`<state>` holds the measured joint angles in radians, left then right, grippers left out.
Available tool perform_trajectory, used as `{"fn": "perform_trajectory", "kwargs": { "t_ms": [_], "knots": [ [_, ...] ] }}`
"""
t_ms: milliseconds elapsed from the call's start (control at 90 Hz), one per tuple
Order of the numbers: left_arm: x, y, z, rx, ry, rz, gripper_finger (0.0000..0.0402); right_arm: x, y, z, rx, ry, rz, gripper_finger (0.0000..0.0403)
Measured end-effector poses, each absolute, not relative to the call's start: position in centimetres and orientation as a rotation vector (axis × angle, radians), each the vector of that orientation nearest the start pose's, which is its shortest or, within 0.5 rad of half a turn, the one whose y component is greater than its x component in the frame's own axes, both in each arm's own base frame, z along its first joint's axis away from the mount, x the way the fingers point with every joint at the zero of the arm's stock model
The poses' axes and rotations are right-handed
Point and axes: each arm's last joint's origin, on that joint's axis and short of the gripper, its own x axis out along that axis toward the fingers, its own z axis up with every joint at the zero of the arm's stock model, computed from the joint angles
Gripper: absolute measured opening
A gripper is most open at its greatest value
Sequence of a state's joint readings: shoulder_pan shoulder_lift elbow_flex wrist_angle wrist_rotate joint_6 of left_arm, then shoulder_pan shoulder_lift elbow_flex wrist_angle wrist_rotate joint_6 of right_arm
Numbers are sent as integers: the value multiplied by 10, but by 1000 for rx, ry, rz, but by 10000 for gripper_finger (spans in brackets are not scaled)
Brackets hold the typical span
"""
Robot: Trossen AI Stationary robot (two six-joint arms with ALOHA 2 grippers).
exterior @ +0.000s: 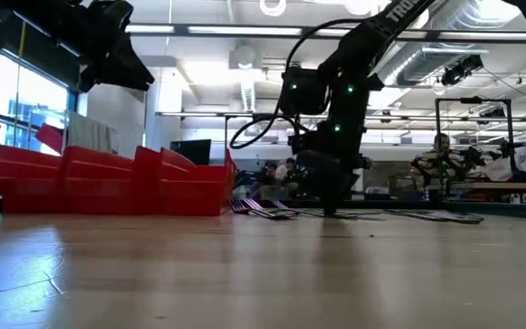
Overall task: Sort silverware
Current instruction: Put the blue fork into the middle red bin
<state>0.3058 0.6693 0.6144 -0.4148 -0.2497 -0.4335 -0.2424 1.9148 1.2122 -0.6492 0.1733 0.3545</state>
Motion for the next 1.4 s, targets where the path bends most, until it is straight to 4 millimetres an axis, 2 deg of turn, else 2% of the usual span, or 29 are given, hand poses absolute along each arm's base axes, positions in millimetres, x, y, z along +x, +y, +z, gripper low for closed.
{"fn": "perform_trajectory", "kwargs": {
  "t_ms": [111,311,644,767,1089,1400],
  "knots": [
    [137,51,270,-428,349,640,90,342,-90,168,339,1201,-603,1],
    [137,51,270,-428,349,641,90,340,-90,193,332,1082,-605,1],
    [144,52,263,-425,412,647,90,357,-86,213,269,853,-532,0],
    [148,52,260,-414,442,636,90,351,-88,205,304,896,-557,0],
    [156,51,256,-407,461,623,90,316,-91,150,429,998,-646,0],
    [157,51,258,-411,443,621,90,297,-118,134,491,1017,-623,0]
  ]
}}
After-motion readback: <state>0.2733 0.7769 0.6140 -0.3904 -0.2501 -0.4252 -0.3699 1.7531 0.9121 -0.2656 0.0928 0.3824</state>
